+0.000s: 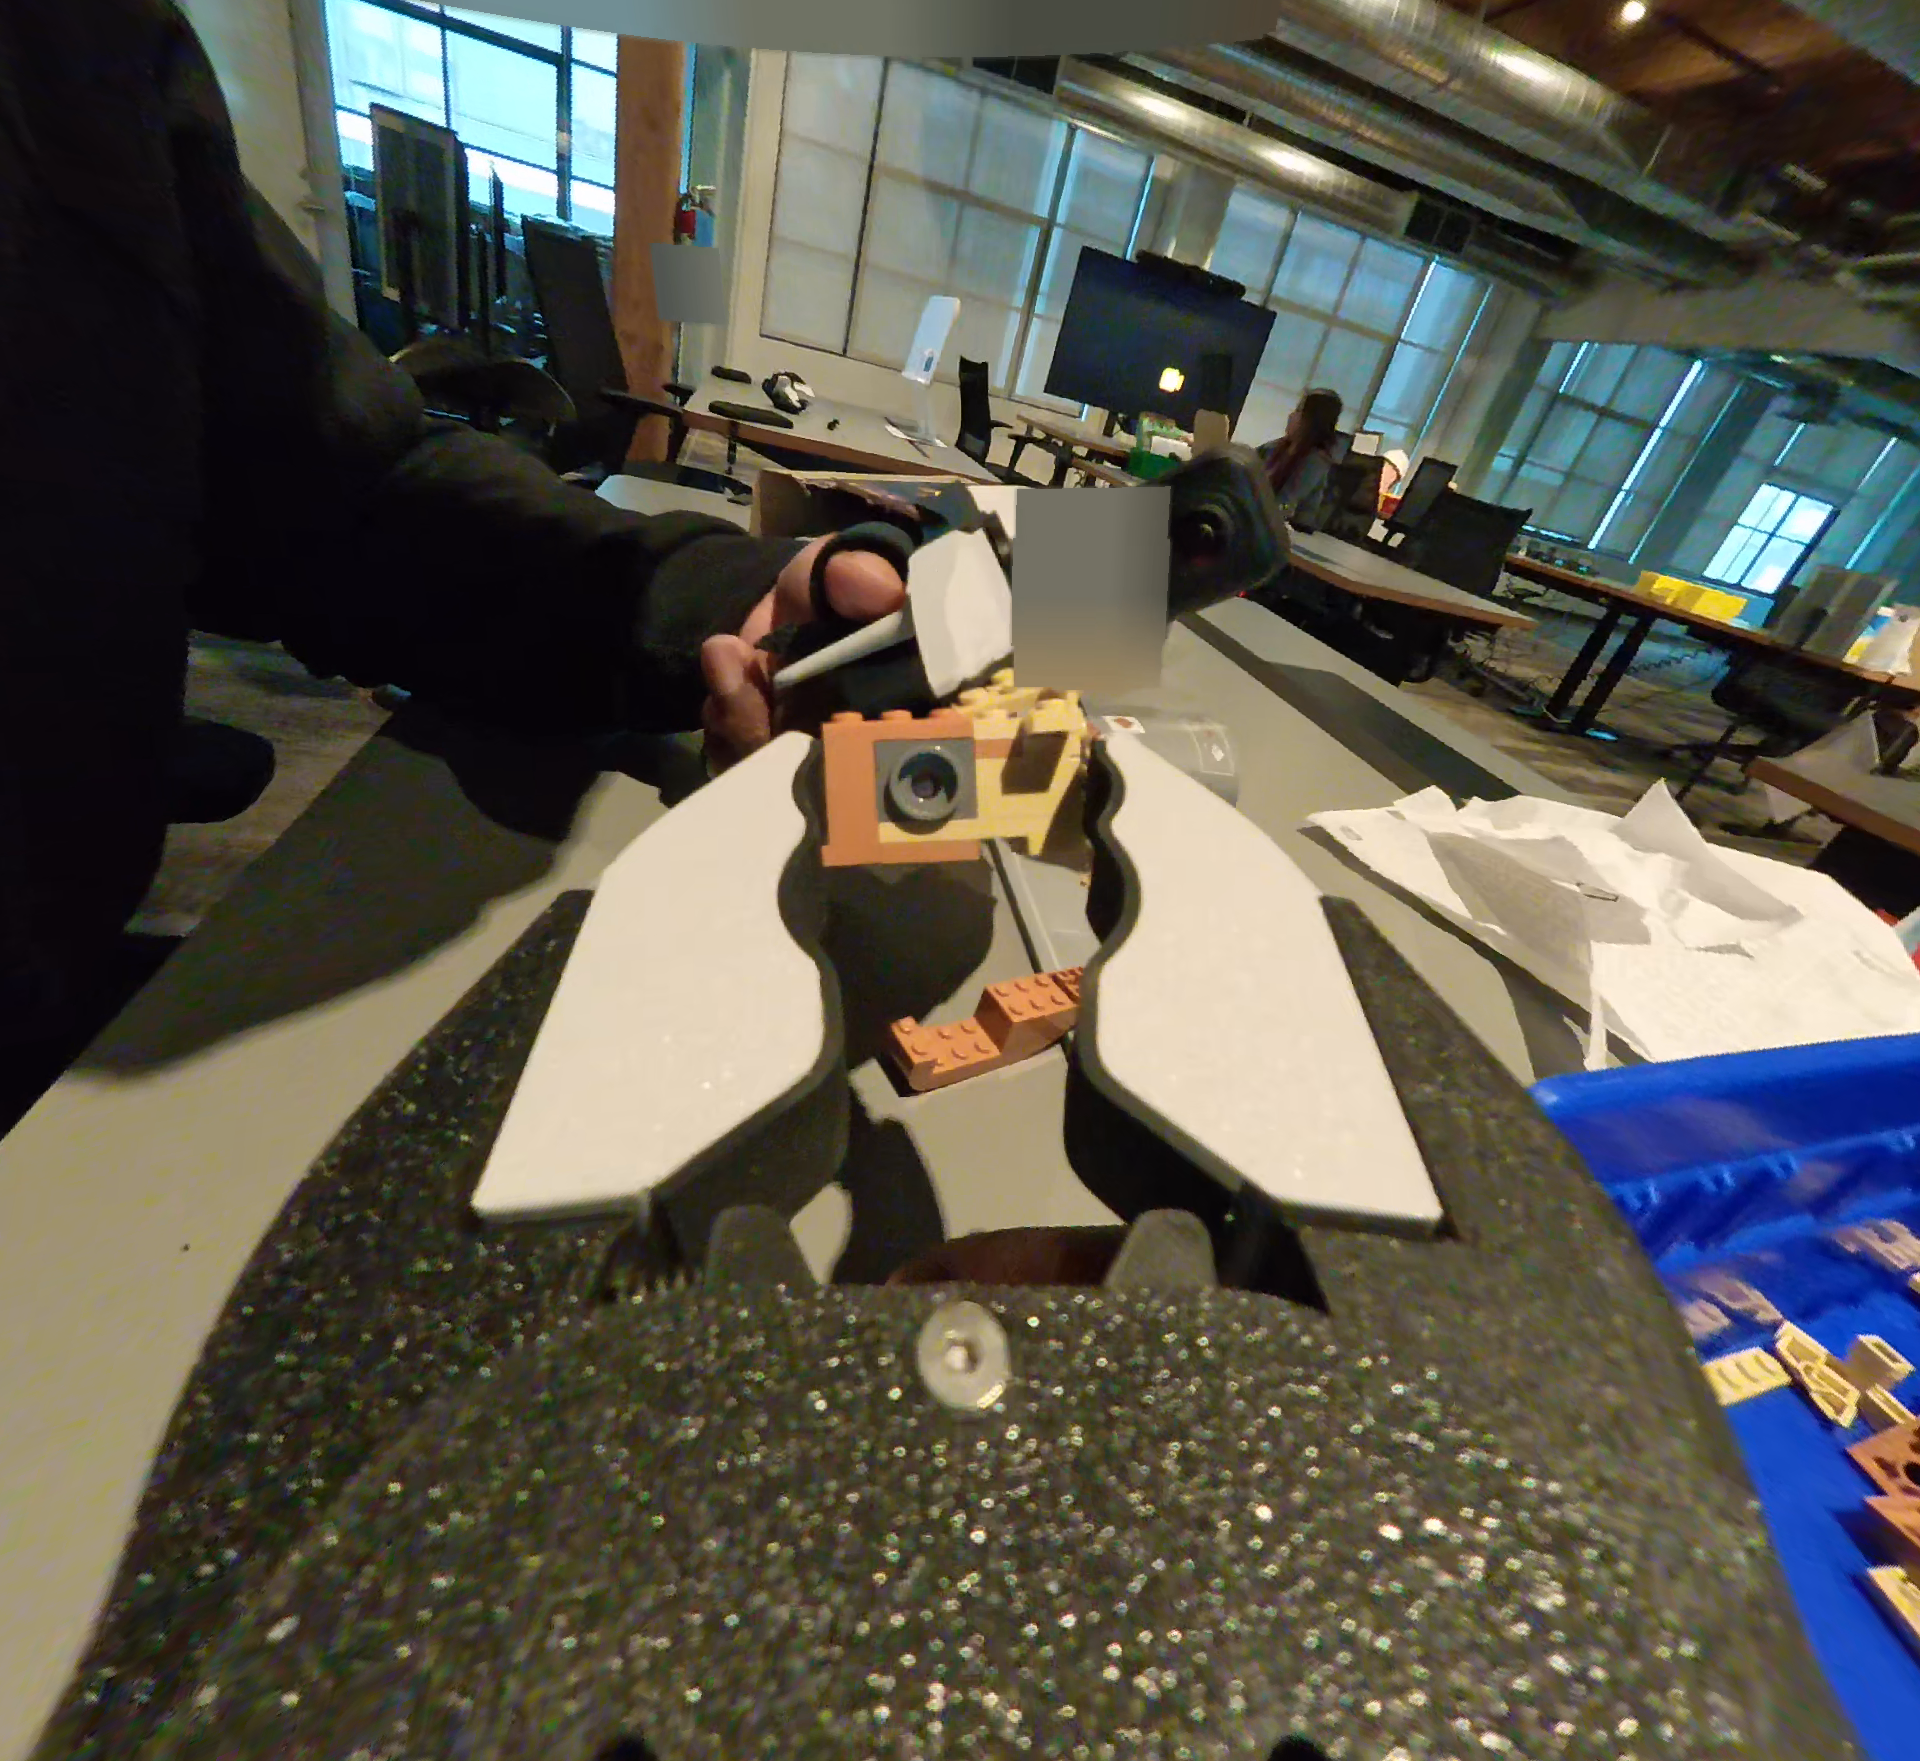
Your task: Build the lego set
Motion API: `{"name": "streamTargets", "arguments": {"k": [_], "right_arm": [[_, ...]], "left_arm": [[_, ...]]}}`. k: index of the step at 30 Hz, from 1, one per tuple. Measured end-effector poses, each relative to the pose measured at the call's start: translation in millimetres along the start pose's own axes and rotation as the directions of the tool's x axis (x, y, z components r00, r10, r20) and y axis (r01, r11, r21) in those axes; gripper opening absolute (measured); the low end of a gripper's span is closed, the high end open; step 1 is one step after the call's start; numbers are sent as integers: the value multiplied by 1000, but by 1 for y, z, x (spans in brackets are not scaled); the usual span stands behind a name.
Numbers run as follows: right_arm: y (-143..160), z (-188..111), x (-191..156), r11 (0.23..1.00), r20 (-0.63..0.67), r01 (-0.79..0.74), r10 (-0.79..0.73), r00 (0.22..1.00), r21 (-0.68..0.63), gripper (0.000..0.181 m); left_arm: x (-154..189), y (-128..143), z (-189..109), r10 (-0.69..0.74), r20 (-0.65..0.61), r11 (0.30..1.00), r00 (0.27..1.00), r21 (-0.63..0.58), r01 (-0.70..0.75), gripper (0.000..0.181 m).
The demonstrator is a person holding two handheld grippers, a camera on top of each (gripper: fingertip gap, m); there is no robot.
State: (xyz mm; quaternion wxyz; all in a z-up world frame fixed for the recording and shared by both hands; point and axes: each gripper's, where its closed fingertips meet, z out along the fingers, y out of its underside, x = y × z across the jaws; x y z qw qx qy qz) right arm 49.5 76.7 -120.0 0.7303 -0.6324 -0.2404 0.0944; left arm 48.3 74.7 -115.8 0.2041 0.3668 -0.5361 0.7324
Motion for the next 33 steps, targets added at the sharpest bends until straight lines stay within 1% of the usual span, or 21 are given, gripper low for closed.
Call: {"name": "streamTargets", "arguments": {"k": [6,9,12,22,25,27,33], "right_arm": [[-5,-1,-5,999,26,36,-37,999,29,47],[-3,-1,-7,997,30,70,-71,997,20,47],[-5,-2,-8,995,30,92,-93,995,29,47],[-10,-3,-11,994,46,89,-92,995,65,47],[-10,-3,-10,994,39,94,-96,995,61,47],[-9,-2,-11,993,37,108,-110,993,55,47],[-7,-2,-8,991,20,126,-126,992,38,47]], "left_arm": [[5,3,3,-16,-45,1000,999,-8,16,3],[8,4,4,-31,-74,1000,997,-6,30,3],[6,5,6,-43,-77,999,996,-10,43,3],[10,6,9,-55,-122,998,991,0,56,4],[9,5,9,-59,-115,998,992,11,61,4],[6,5,10,-55,-91,998,994,9,56,7],[3,4,9,-37,-39,999,999,7,37,8]]}}
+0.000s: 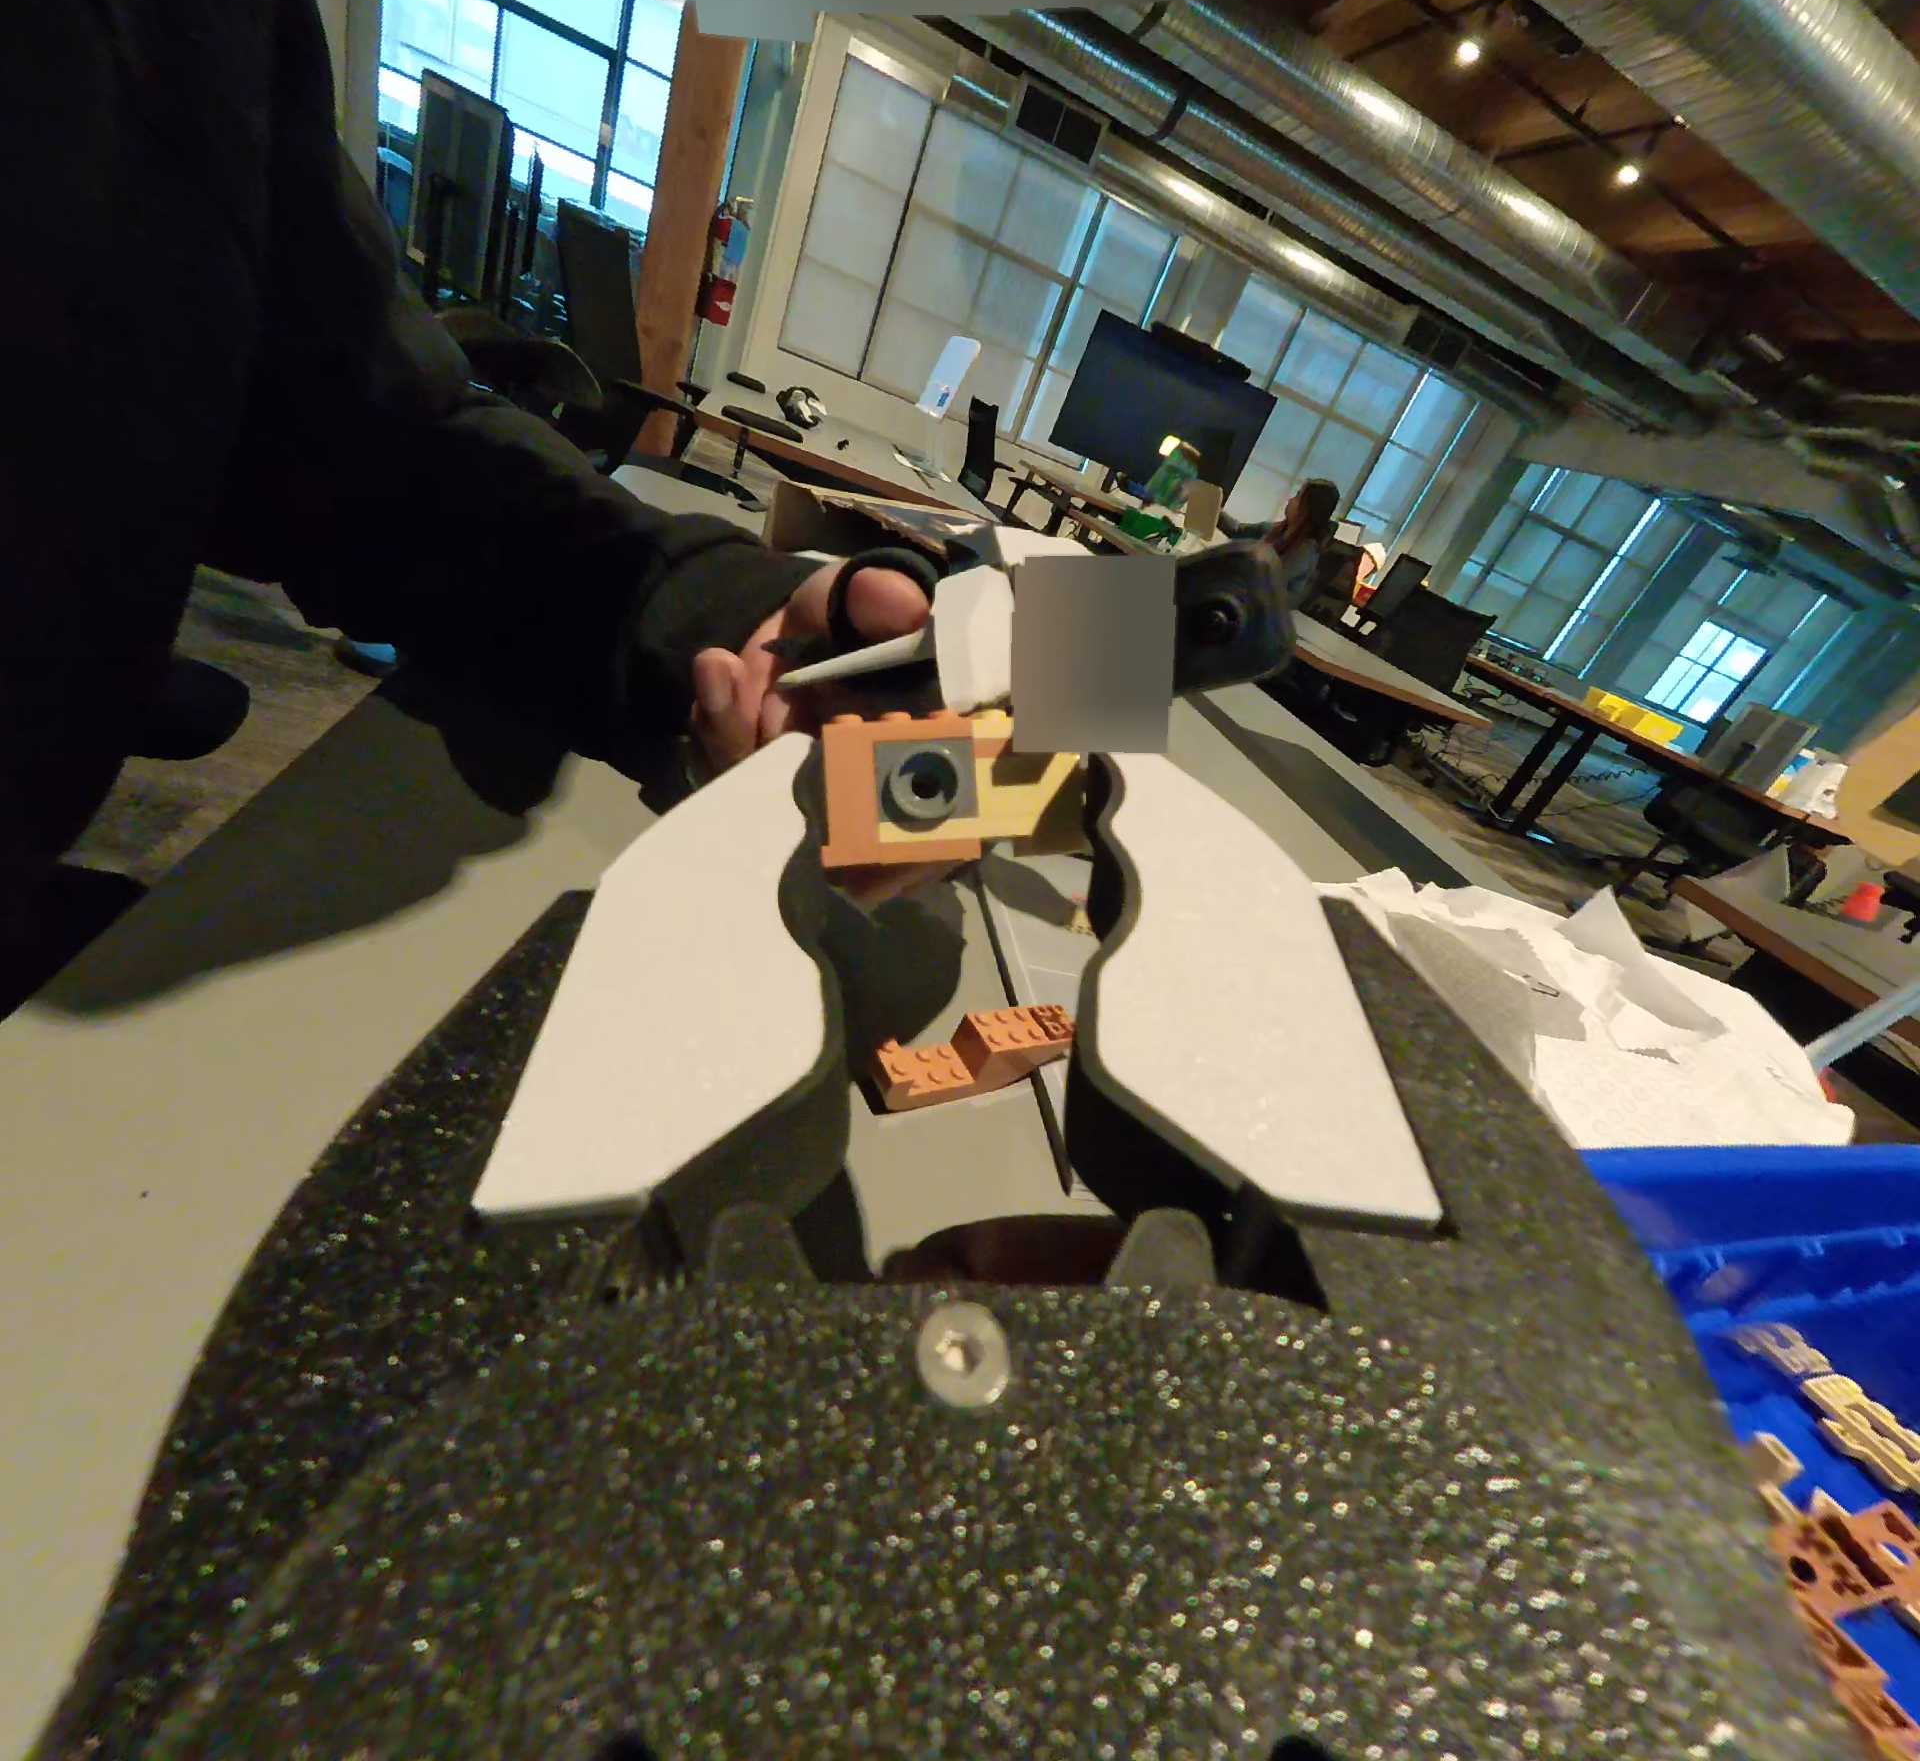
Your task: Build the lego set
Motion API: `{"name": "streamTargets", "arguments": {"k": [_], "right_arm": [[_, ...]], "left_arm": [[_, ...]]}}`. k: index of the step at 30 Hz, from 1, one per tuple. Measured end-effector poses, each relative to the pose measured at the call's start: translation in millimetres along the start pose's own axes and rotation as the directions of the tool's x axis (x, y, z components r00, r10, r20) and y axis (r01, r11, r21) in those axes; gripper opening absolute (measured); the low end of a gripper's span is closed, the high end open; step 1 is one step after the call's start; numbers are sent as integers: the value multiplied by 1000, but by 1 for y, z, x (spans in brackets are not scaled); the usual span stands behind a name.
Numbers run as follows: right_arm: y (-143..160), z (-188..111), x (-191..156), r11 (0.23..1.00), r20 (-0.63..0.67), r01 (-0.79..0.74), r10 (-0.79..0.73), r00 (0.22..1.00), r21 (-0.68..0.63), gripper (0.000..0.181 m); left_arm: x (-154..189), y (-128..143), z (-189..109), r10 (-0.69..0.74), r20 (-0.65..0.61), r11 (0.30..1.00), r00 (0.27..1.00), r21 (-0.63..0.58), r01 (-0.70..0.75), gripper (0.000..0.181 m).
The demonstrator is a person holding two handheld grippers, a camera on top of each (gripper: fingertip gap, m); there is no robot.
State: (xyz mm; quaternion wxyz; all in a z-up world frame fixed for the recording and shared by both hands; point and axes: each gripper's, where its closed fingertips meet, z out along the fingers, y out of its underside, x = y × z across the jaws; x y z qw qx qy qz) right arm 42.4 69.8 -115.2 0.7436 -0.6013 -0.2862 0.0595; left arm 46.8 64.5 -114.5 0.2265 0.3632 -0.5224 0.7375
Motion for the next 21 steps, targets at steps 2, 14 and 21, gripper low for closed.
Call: {"name": "streamTargets", "arguments": {"k": [2,14,21], "right_arm": [[0,0,-1,1000,-1,16,-16,1000,-6,47],[-5,-1,-1,998,-13,68,-68,998,-1,47],[-7,0,-4,997,-11,82,-82,997,4,47]], "left_arm": [[-2,0,0,9,24,1000,1000,-9,-9,11],[-3,-4,2,-5,7,999,1000,37,5,24],[-1,-6,2,-5,-16,998,1000,59,6,23]]}}
